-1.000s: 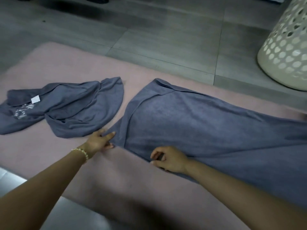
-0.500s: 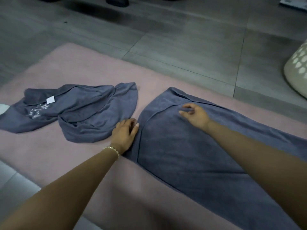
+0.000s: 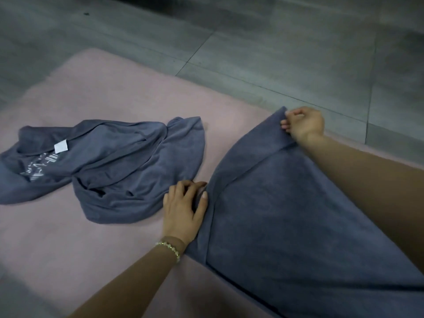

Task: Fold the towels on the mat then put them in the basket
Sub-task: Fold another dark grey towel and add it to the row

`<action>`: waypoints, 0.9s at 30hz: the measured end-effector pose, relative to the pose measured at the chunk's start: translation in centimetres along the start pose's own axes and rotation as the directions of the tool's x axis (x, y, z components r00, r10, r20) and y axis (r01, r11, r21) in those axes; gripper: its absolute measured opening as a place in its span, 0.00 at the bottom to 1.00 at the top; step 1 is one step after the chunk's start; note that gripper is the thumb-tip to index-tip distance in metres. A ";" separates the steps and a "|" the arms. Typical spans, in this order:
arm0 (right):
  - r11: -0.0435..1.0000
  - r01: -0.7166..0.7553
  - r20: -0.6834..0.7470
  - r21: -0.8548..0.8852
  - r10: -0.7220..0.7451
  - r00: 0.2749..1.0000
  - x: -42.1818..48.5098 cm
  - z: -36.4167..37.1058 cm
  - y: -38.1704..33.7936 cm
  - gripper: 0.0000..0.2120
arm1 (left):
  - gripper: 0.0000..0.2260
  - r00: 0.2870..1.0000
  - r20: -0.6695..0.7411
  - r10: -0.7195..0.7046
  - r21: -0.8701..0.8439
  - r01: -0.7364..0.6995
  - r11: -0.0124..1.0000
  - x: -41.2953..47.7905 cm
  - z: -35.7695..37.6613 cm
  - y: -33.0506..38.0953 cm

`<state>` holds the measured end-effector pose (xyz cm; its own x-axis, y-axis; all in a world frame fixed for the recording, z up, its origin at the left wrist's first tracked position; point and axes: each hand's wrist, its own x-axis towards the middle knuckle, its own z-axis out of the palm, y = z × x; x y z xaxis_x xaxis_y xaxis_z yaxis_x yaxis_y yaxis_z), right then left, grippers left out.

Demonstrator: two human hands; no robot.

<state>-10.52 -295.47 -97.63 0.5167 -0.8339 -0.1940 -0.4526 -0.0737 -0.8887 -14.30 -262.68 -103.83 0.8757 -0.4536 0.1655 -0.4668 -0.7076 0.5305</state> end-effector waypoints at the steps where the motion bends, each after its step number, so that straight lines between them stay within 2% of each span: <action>1: 0.999 0.004 -0.040 0.039 -0.002 0.999 1.3 -0.2 -0.6 0.15 | 0.21 1.000 0.010 0.004 0.012 -0.004 1.000 0.0 0.0 0.1; 3: 1.000 -0.004 -0.010 0.020 0.005 1.000 2.8 0.1 -1.3 0.12 | 0.22 1.000 0.026 0.010 0.043 -0.011 0.999 0.1 0.0 0.2; 5: 0.987 0.000 0.146 -0.160 0.024 0.989 3.0 0.7 -0.1 0.05 | 0.23 0.999 0.038 -0.002 0.065 -0.001 0.998 0.2 0.1 0.2; 7: 0.920 0.082 0.310 -0.384 0.045 0.950 2.2 1.1 1.5 0.23 | 0.23 0.999 0.041 -0.023 0.072 0.020 0.997 0.2 0.2 0.2; 9: 0.834 0.235 0.376 -0.499 -0.036 0.926 0.9 1.3 2.3 0.30 | 0.24 0.998 0.042 -0.036 0.066 0.033 0.997 0.2 0.3 0.1; 11: 0.757 0.384 0.425 -0.529 -0.155 0.892 -0.7 1.2 2.9 0.31 | 0.25 0.998 0.044 -0.037 0.062 0.034 0.997 0.3 0.4 0.0; 13: 0.711 0.467 0.491 -0.527 -0.194 0.849 -2.9 0.7 3.5 0.30 | 0.26 0.999 0.033 -0.036 0.064 0.033 0.997 0.3 0.4 -0.1; 16: 0.671 0.536 0.595 -0.512 -0.173 0.785 -7.1 -1.5 4.9 0.29 | 0.24 1.000 0.016 -0.027 0.076 0.026 0.997 0.3 0.2 0.1; 20: 0.636 0.547 0.665 -0.545 -0.070 0.744 -11.4 -6.5 6.7 0.30 | 0.27 0.998 0.036 -0.060 0.166 0.053 0.985 0.3 0.1 0.6; 22: 0.616 0.547 0.668 -0.567 -0.045 0.743 -12.7 -9.7 7.6 0.30 | 0.31 0.986 0.109 -0.129 0.191 0.107 0.976 0.2 -0.2 1.6; 24: 0.599 0.535 0.661 -0.596 -0.013 0.751 -13.5 -13.2 8.4 0.29 | 0.32 0.952 0.239 -0.190 0.239 0.132 0.962 -0.1 -1.1 2.5; 25: 0.594 0.523 0.652 -0.611 0.003 0.758 -13.8 -14.9 8.7 0.29 | 0.29 0.936 0.298 -0.188 0.239 0.118 0.964 -0.4 -1.6 2.8; 27: 0.583 0.492 0.626 -0.646 0.037 0.779 -14.0 -18.3 9.2 0.28 | 0.22 0.892 0.425 -0.152 0.125 0.109 0.986 -0.9 -2.9 3.0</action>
<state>-35.25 -294.50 -95.48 0.8409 -0.3099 -0.4438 -0.4796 -0.8067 -0.3453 -16.07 -262.79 -99.97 0.7998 -0.5273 -0.2869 -0.3803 -0.8148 0.4375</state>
